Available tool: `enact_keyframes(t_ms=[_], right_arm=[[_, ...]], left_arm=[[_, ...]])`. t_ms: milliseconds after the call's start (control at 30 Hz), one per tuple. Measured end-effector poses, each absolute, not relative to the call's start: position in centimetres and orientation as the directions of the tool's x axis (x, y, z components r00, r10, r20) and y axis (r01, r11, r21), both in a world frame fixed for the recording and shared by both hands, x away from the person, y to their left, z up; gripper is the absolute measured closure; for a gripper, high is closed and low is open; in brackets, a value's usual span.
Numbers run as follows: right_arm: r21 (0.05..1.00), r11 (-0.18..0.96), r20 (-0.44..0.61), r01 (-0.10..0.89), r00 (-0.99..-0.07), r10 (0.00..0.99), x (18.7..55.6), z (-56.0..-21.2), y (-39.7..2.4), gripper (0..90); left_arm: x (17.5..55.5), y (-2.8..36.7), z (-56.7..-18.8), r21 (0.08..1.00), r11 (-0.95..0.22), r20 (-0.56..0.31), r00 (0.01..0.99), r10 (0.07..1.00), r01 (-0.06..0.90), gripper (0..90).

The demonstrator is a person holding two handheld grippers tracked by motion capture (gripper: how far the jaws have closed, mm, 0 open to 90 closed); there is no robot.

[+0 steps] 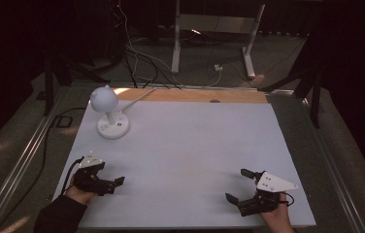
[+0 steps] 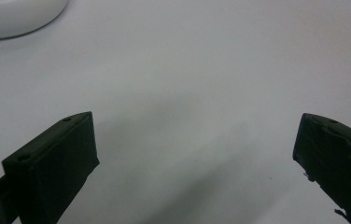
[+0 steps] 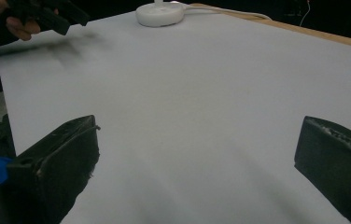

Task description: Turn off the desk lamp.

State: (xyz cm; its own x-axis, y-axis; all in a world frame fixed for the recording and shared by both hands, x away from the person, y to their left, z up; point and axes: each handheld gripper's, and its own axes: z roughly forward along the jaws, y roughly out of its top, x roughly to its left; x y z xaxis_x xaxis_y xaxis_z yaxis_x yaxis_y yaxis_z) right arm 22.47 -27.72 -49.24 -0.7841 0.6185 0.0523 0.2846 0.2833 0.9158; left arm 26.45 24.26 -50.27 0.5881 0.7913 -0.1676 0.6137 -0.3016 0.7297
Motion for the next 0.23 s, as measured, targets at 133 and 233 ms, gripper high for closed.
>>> enact_keyframes(t_ms=[133, 233], right_arm=[[0.914, 0.286, 0.055, 0.287, -0.787, 0.614, 22.46, -49.29, -27.64, 0.0], [0.913, 0.29, 0.054, 0.288, -0.789, 0.613, 22.46, -49.31, -27.59, 0.0]], left_arm=[[25.84, 24.16, -50.6, 0.742, -0.33, -0.152, 0.625, 0.766, 0.584, 0.5], [25.86, 24.12, -50.68, 0.745, -0.334, -0.142, 0.626, 0.766, 0.578, 0.5]])
